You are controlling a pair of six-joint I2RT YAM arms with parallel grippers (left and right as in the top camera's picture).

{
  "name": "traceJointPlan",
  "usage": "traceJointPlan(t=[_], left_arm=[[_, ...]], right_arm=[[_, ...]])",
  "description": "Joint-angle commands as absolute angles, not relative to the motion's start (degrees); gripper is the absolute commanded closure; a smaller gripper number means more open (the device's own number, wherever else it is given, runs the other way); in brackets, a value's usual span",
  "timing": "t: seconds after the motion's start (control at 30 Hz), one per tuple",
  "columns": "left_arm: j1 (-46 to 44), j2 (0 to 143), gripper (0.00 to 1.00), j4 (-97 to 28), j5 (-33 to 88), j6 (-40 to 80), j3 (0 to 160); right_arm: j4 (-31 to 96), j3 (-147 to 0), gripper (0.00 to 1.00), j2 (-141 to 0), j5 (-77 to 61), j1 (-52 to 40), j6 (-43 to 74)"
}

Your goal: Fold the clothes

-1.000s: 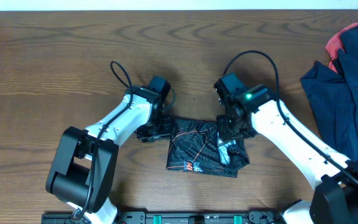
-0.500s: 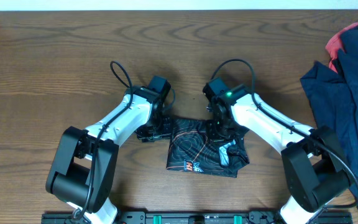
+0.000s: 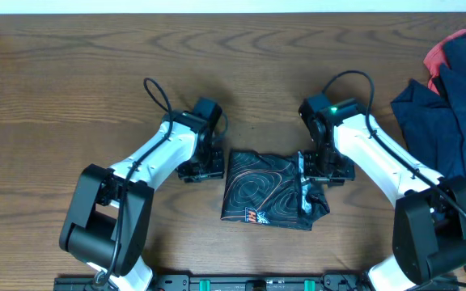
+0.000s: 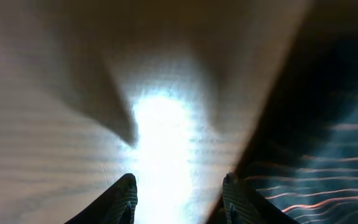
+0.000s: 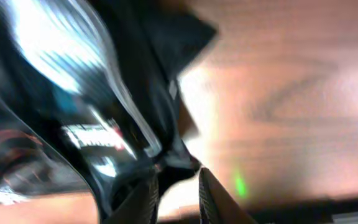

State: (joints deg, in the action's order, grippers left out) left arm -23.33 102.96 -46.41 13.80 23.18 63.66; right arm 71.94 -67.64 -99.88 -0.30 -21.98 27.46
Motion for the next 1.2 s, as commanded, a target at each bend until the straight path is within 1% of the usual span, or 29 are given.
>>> traceJointPlan(t=[0.0, 0.1, 0.23, 0.3, 0.4, 0.5, 0.63, 0.8, 0.83, 0.87, 0.9, 0.93, 1.03, 1.17], left_arm=[[-22.5, 100.5, 0.53, -43.6, 12.4, 19.5, 68.4], [-22.6, 100.4, 0.48, -36.8, 13.4, 17.2, 69.5], [-22.6, 101.6, 0.46, -31.8, 17.2, 17.1, 69.5], [-22.6, 103.0, 0.45, -31.7, 18.5, 17.2, 69.5], [-22.6, 105.5, 0.44, -32.6, 20.1, 17.2, 69.0], [-22.6, 108.0, 0.42, -32.7, 25.1, 17.2, 68.6], [-23.0, 110.8, 0.42, -33.2, 30.3, 17.2, 68.6], [-24.4, 113.3, 0.41, -35.9, 30.5, 17.1, 68.5], [-24.8, 113.6, 0.46, -36.2, 30.5, 17.0, 68.5], [-25.1, 113.9, 0.56, -36.3, 30.7, 16.2, 68.5], [-25.3, 113.9, 0.73, -36.4, 30.7, 15.0, 68.5], [-25.4, 113.9, 0.93, -36.4, 30.7, 13.4, 68.5], [-24.3, 113.6, 0.94, -36.2, 28.8, 10.9, 68.6], [-18.7, 113.6, 0.94, -35.9, 19.8, 11.0, 70.5]], right_arm=[[73.7, -67.5, 0.80, -99.2, -2.6, -22.7, 26.2], [74.4, -67.5, 0.81, -99.2, -5.5, -24.5, 24.8], [74.0, -67.5, 0.81, -99.2, -8.1, -27.9, 24.8], [73.2, -67.5, 0.80, -99.2, -9.3, -29.8, 24.8], [72.3, -67.3, 0.75, -99.2, -9.3, -32.3, 24.8], [70.7, -66.7, 0.71, -99.2, -9.3, -33.7, 25.9], [67.2, -64.6, 0.70, -99.3, -9.3, -33.9, 27.0], [65.1, -62.5, 0.71, -99.3, -8.8, -32.9, 27.4], [65.2, -62.5, 0.71, -99.3, -8.3, -32.4, 27.4], [65.2, -62.5, 0.71, -99.1, -7.8, -31.8, 27.4], [65.2, -62.5, 0.71, -99.0, -7.6, -31.2, 27.3], [65.2, -62.6, 0.72, -98.8, -7.5, -30.4, 27.3], [65.4, -62.9, 0.76, -97.6, -7.5, -27.7, 26.1], [65.6, -63.3, 0.77, -93.2, -7.5, -24.0, 23.9]])
